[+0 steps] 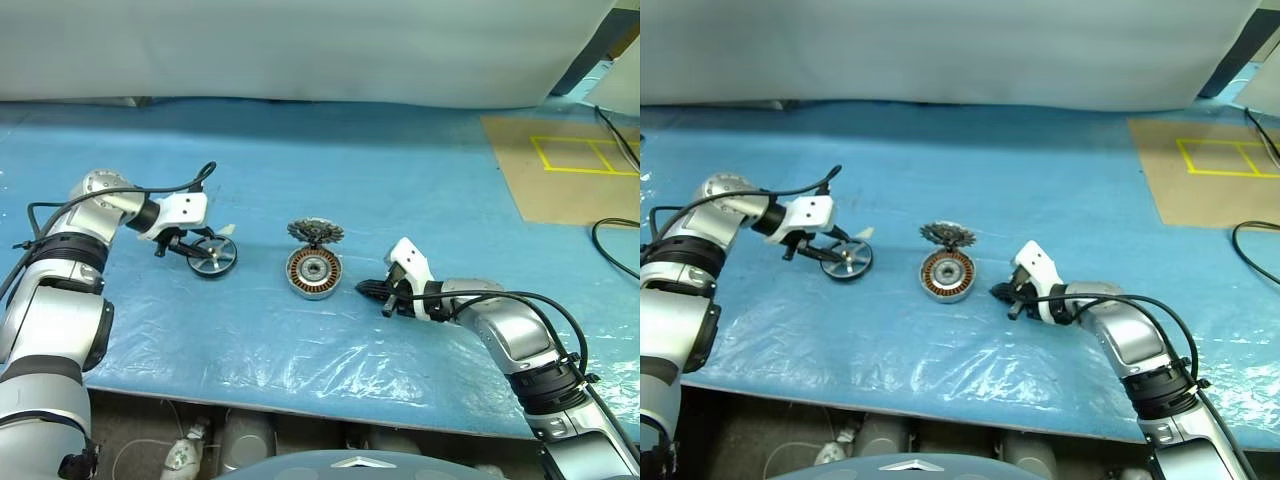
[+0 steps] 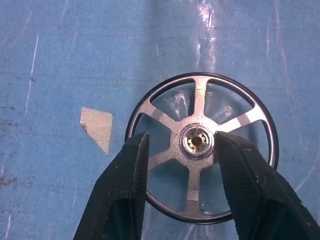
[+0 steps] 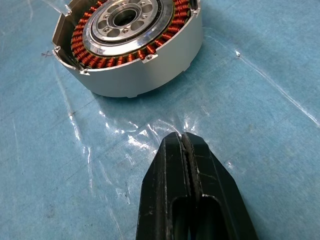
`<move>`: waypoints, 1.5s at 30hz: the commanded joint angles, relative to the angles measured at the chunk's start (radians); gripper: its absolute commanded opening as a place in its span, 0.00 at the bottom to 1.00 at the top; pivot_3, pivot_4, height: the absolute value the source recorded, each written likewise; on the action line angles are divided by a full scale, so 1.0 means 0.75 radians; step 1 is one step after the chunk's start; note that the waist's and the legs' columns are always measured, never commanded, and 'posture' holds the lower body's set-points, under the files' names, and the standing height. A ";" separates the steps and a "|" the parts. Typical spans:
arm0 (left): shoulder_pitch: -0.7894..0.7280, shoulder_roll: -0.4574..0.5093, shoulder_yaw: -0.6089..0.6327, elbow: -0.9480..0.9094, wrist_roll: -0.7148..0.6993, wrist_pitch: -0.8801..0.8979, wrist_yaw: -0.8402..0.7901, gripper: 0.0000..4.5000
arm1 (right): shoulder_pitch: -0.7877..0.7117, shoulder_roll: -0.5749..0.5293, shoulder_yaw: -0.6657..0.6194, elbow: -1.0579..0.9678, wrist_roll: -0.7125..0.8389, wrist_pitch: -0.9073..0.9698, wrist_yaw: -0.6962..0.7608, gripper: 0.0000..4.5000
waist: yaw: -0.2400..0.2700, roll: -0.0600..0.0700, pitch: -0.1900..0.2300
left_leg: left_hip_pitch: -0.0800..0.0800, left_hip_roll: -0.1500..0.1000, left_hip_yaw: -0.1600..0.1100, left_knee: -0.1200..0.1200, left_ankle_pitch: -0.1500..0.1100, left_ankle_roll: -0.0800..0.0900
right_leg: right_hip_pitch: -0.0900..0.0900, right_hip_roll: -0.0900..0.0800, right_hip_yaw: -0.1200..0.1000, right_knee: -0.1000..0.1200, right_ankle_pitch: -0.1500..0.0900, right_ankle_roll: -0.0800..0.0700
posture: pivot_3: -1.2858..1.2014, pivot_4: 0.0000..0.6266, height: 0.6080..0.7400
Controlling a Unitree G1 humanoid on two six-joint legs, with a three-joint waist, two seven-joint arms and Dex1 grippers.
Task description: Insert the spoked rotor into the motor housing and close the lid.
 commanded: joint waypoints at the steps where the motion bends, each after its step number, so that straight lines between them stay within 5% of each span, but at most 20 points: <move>1: 0.016 0.003 -0.021 -0.001 0.019 -0.015 -0.005 0.48 | 0.002 -0.009 -0.018 -0.034 -0.004 0.028 -0.026 0.00 | 0.000 0.000 0.000 | 0.000 0.000 0.000 0.000 0.000 0.000 | 0.000 0.000 0.000 0.000 0.000 0.000 | 0.52 0.24 1.00; 26: 0.109 0.032 -0.009 -0.095 -0.010 0.050 -0.051 0.48 | -0.033 -0.019 0.007 -0.166 0.001 0.180 -0.072 0.00 | 0.000 0.000 0.000 | 0.000 0.000 0.000 -0.001 0.000 0.000 | 0.000 -0.002 0.000 -0.001 0.000 0.000 | 0.52 0.24 1.00; 31: 0.135 0.022 -0.009 -0.127 -0.021 0.076 -0.054 0.29 | -0.067 -0.021 -0.004 -0.170 0.008 0.218 -0.075 0.00 | 0.000 0.001 0.000 | 0.001 -0.001 0.000 -0.001 0.000 0.000 | 0.001 -0.003 0.000 -0.001 0.000 0.000 | 0.52 0.24 1.00; 38: 0.210 0.037 -0.007 -0.205 -0.033 0.098 -0.077 0.29 | -0.075 -0.016 0.002 -0.070 -0.012 0.140 -0.048 0.00 | 0.001 0.003 -0.001 | 0.002 -0.002 0.000 -0.001 0.000 0.000 | 0.002 -0.005 0.000 -0.001 0.000 0.000 | 0.52 0.24 1.00; 45: 0.370 0.065 0.087 -0.501 -0.288 0.333 -0.149 0.29 | -0.051 -0.024 -0.064 -0.104 0.045 0.163 -0.038 0.00 | 0.000 0.006 0.000 | 0.001 -0.002 0.000 -0.002 0.000 0.000 | 0.000 -0.005 0.000 -0.001 0.000 0.000 | 0.52 0.24 1.00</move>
